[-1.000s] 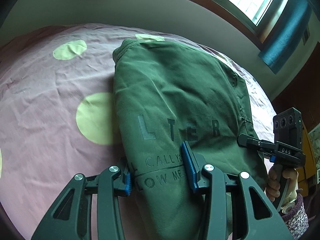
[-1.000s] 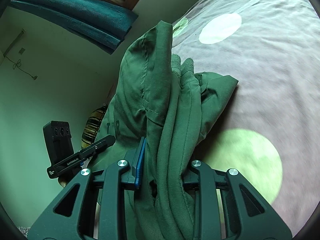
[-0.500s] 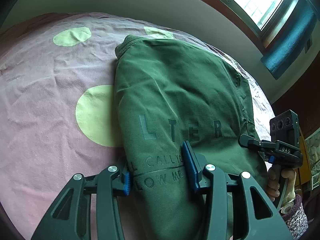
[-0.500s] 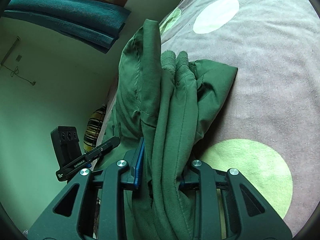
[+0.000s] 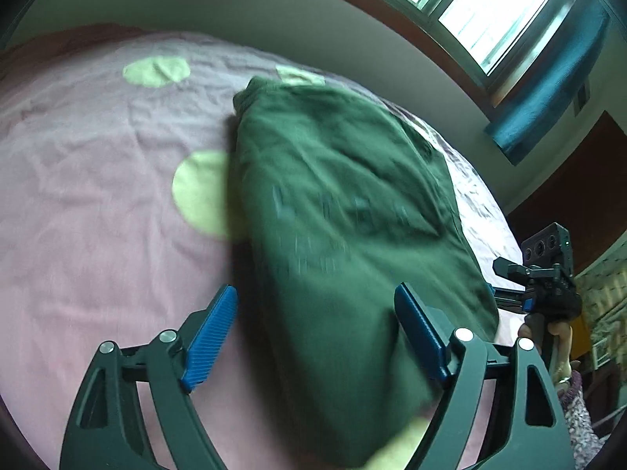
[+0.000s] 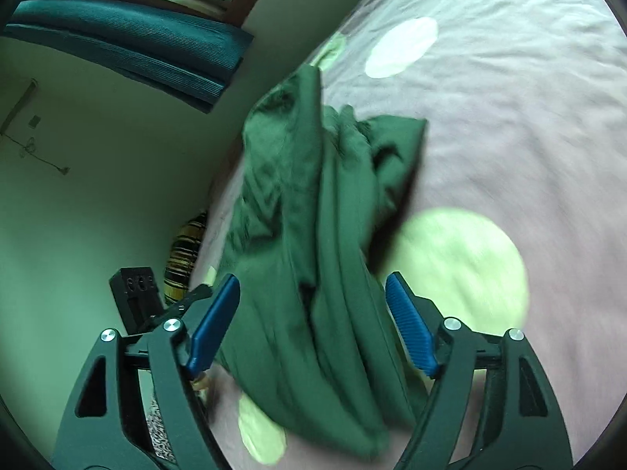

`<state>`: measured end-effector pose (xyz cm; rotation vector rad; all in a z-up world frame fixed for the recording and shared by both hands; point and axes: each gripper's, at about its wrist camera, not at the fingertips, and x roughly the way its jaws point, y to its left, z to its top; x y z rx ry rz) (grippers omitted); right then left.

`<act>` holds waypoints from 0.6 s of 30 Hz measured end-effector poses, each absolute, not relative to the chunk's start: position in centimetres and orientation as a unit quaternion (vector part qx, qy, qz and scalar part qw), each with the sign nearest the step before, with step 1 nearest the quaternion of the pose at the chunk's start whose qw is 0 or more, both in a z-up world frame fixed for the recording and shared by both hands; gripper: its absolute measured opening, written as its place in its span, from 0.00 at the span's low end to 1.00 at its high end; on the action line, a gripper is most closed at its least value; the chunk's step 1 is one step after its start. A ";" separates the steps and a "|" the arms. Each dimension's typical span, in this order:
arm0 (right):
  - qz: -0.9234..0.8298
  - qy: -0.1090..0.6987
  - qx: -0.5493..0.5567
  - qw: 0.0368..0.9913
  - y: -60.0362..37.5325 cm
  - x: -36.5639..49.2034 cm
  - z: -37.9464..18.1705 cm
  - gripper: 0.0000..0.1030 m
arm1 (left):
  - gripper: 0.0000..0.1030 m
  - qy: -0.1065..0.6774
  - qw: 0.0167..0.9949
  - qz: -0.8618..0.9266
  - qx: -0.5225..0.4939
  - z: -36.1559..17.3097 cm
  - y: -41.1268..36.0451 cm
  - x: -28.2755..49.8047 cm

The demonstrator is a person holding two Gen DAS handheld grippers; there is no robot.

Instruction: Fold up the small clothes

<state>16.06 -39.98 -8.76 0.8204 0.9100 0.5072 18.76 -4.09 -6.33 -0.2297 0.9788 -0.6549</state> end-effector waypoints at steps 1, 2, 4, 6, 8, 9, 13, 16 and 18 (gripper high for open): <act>0.231 0.425 0.377 0.790 -40.0 15.1 -8.8 0.75 | 0.80 0.464 0.822 -0.309 -0.113 -6.5 -3.8 18.4; 0.233 0.428 0.376 0.788 -40.0 14.3 -9.0 0.75 | 0.80 0.471 0.818 -0.307 -0.121 -6.8 -3.5 18.0; 0.230 0.438 0.372 0.786 -39.6 13.3 -9.3 0.76 | 0.80 0.485 0.806 -0.312 -0.138 -7.4 -3.2 17.4; 0.229 0.435 0.372 0.787 -39.3 12.4 -9.8 0.77 | 0.80 0.492 0.799 -0.316 -0.143 -7.9 -3.2 17.1; 0.225 0.428 0.375 0.791 -39.1 12.0 -10.1 0.77 | 0.72 0.494 0.798 -0.318 -0.137 -8.2 -3.4 16.6; 0.226 0.427 0.376 0.791 -38.9 11.9 -10.3 0.76 | 0.65 0.492 0.796 -0.325 -0.136 -8.3 -3.6 16.4; 0.224 0.445 0.349 0.794 -37.5 12.1 -10.4 0.41 | 0.49 0.485 0.806 -0.321 -0.114 -7.7 -4.4 15.9; 0.238 0.442 0.363 0.785 -37.6 11.8 -10.2 0.28 | 0.45 0.483 0.813 -0.310 -0.097 -7.0 -4.9 15.6; 0.247 0.434 0.360 0.788 -37.6 11.4 -9.4 0.26 | 0.43 0.480 0.818 -0.303 -0.092 -6.3 -4.9 15.4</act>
